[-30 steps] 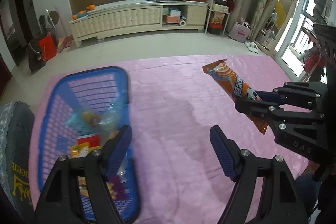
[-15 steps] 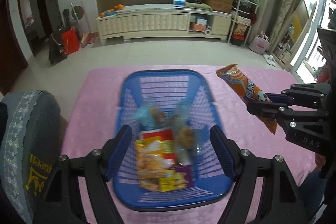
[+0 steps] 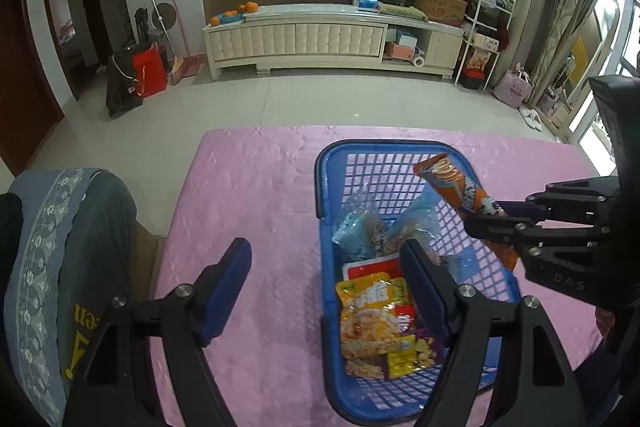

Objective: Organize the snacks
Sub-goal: 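Carry the candy bar over the basket with the right tool, then open the right tool to drop the candy bar into the basket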

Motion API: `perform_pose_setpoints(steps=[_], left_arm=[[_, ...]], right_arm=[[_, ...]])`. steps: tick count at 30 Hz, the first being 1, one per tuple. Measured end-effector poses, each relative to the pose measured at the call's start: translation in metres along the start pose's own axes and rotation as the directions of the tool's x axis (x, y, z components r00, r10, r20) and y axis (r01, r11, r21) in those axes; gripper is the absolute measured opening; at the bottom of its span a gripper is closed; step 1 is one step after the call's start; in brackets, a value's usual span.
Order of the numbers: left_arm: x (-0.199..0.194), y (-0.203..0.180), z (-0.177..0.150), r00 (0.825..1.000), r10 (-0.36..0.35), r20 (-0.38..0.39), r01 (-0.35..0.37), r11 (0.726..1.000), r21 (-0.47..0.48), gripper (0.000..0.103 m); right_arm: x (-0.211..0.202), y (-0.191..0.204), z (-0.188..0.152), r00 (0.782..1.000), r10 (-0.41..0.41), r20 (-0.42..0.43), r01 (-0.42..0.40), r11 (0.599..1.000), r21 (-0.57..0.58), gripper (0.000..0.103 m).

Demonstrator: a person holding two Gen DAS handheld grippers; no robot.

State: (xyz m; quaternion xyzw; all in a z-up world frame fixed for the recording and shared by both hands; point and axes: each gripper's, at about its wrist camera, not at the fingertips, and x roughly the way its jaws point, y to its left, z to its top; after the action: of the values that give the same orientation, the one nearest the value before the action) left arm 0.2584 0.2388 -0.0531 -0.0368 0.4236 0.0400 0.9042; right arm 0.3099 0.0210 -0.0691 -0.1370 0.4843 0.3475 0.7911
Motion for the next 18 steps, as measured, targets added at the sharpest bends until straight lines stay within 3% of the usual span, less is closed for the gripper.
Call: perform_pose_setpoints(steps=[12, 13, 15, 16, 18], left_arm=[[0.042, 0.014, 0.011, 0.999, -0.007, -0.042, 0.008, 1.000, 0.005, 0.075], [0.044, 0.013, 0.011, 0.999, -0.002, -0.044, 0.002, 1.000, 0.006, 0.075], [0.046, 0.013, 0.010, 0.999, -0.003, -0.048, 0.003, 1.000, 0.000, 0.075], [0.045, 0.013, 0.009, 0.999, -0.008, -0.051, 0.008, 1.000, -0.006, 0.075], [0.044, 0.014, 0.005, 0.999, -0.016, -0.051, 0.015, 1.000, -0.010, 0.075]], right_arm=[[0.056, -0.004, 0.017, 0.997, -0.043, -0.071, 0.050, 0.994, 0.095, 0.020], [0.059, -0.004, 0.017, 0.996, -0.037, -0.080, 0.045, 0.994, 0.102, 0.025], [0.062, -0.003, 0.017, 0.993, -0.065, -0.093, 0.074, 0.993, 0.097, 0.058], [0.061, -0.004, 0.017, 0.994, -0.070, -0.090, 0.079, 0.991, 0.105, 0.079], [0.053, -0.007, 0.014, 0.996, -0.071, -0.062, 0.079, 0.988, 0.132, 0.082]])
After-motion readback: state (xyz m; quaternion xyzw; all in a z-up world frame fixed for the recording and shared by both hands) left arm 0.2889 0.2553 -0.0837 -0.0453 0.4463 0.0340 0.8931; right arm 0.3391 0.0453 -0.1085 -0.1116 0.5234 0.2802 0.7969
